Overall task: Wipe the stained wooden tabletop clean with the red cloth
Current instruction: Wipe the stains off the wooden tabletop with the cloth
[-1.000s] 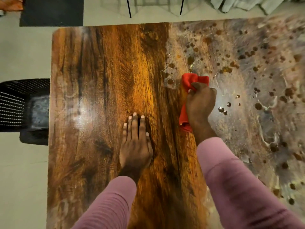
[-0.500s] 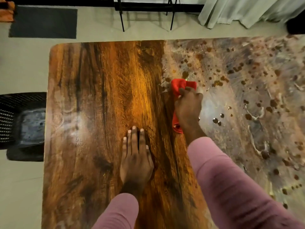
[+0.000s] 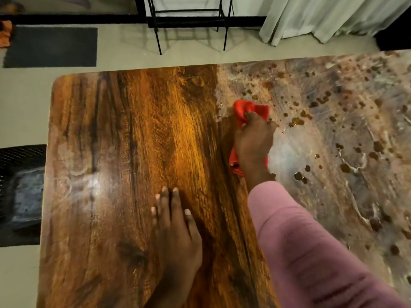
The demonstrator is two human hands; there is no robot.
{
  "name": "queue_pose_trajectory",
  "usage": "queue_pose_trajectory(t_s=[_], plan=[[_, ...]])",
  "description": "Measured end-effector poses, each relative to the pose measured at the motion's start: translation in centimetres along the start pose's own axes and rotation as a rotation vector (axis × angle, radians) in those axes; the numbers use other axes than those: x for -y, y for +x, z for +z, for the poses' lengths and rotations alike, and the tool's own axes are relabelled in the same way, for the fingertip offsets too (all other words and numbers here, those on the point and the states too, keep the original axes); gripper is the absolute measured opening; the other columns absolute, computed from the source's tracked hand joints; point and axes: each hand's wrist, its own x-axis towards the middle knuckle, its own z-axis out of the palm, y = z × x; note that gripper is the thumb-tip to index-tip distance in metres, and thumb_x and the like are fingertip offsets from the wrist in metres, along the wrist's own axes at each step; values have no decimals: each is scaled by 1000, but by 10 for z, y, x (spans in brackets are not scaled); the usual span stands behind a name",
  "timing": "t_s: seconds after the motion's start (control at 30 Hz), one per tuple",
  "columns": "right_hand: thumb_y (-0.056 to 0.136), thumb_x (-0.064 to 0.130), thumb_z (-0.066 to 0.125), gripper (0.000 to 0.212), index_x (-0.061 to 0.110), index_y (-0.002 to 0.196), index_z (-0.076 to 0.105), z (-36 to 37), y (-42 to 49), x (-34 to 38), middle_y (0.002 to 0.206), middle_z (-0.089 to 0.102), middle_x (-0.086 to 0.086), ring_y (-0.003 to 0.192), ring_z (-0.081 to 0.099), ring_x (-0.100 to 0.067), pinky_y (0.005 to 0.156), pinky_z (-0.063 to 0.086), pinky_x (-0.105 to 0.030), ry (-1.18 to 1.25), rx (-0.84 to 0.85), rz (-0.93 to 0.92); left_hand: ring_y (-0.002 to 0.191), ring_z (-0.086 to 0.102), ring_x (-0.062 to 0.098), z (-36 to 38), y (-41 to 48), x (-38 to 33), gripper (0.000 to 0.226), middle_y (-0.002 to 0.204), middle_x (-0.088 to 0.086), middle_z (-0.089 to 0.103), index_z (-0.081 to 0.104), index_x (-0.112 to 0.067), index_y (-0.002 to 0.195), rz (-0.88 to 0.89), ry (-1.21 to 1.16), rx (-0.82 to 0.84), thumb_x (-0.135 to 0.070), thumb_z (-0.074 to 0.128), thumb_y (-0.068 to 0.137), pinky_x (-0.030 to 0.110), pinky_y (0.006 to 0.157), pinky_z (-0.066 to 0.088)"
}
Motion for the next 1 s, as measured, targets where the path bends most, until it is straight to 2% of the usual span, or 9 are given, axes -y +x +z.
queue_pose_trajectory(t_s=[0.2,0.27,0.37,0.43,0.63,0.7,0.83,0.9,1.0], plan=[[89,17,53,34,23,121,64,2,-19,-3,131,58,3,109,47,-27,87,43,-36,-33,256,-641,151,6,28,5,104,-45,54,163,11,18,28,-17,153,148,141,-17,-31,35,100,47,122,0],[89,16,53,34,23,121,65,0,0,-14,132,57,3,109,46,-28,87,44,-38,-58,178,-544,152,2,29,8,139,-57,56,163,11,13,23,-19,154,135,213,3,-33,33,101,49,122,-3],[83,13,57,35,18,116,66,5,25,-7,125,59,-4,108,45,-31,88,45,-45,9,64,-145,151,-1,28,16,164,-63,56,164,9,10,19,-19,155,125,275,39,-37,26,103,51,121,-3],[78,11,60,32,15,108,69,11,26,13,117,62,-7,105,47,-33,86,46,-46,53,34,-67,152,-2,28,20,165,-62,56,165,8,9,18,-18,156,108,279,26,-36,24,103,49,122,-4],[87,13,56,31,21,115,67,22,28,21,127,61,3,105,48,-26,81,46,-35,-28,238,-716,151,-3,28,25,165,-61,57,164,9,9,17,-16,156,123,298,26,-34,22,102,49,122,-1],[87,14,57,30,22,115,67,23,54,15,124,61,2,109,46,-25,81,45,-34,-64,185,-573,152,-3,27,27,167,-59,57,165,7,10,17,-18,156,118,281,19,-35,19,102,48,122,-1],[83,12,60,20,18,99,70,34,98,41,95,67,-6,104,48,-25,74,41,-32,109,55,-53,152,1,27,31,169,-56,61,164,7,14,20,-18,155,125,309,-15,-38,13,98,48,122,1],[79,12,63,18,16,96,70,40,94,59,91,68,-6,102,51,-26,75,45,-34,98,62,-110,152,3,28,32,169,-56,61,163,8,15,21,-18,155,121,317,-12,-38,13,98,49,122,3],[81,11,62,29,20,108,69,45,78,60,113,68,0,104,50,-25,83,47,-35,89,212,-492,152,4,28,33,169,-56,61,163,8,16,22,-18,155,117,321,-8,-38,14,98,50,122,6]])
